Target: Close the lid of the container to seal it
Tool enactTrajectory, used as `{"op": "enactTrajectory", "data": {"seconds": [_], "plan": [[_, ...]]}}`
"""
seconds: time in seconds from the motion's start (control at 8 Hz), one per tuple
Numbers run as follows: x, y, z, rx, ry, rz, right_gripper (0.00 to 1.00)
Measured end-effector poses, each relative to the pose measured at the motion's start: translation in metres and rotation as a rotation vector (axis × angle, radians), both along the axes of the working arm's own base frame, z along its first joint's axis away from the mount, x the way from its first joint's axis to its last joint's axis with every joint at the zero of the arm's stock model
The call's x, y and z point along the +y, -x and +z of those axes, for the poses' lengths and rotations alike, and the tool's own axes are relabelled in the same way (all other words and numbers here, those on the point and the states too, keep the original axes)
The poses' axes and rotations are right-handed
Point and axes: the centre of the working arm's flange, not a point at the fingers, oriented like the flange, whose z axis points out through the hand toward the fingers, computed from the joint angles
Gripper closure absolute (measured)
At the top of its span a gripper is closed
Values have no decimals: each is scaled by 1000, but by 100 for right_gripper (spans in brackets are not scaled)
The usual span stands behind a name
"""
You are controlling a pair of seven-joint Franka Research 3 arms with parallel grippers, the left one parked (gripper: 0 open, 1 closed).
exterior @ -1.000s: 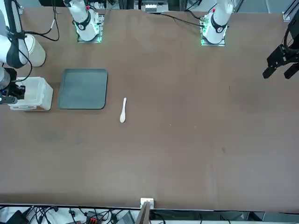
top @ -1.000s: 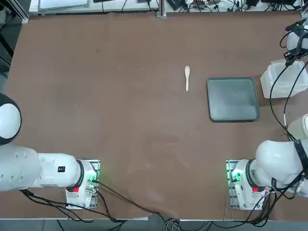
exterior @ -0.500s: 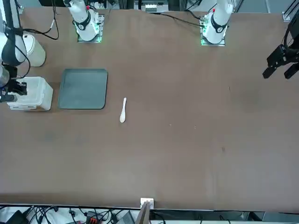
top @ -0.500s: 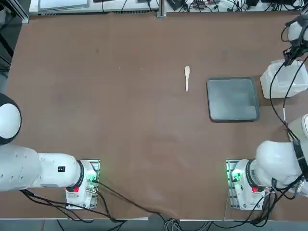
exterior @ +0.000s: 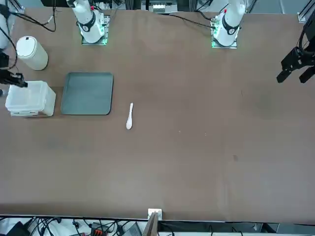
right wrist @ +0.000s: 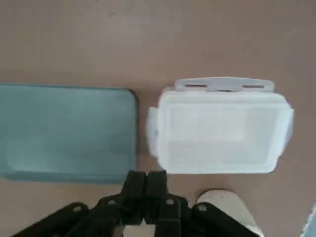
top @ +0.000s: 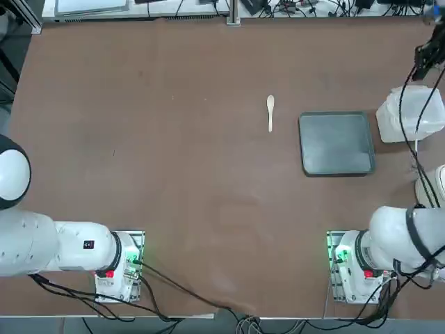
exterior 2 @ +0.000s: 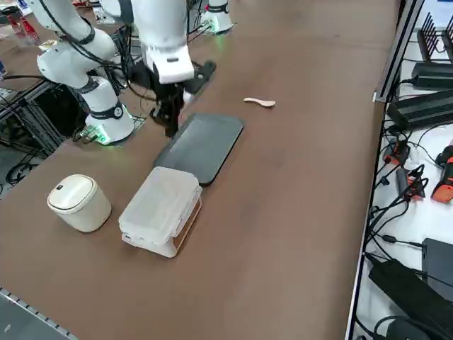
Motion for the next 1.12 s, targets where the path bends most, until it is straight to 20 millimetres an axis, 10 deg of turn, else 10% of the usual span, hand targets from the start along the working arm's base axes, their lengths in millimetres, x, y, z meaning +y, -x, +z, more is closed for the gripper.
{"op": "enactTrajectory", "data": {"seconds": [0.5,1.12], "plan": [[63,-15,84,-20,-61,-88,98],[170,-24,117,-33,-51,-59,95]]}}
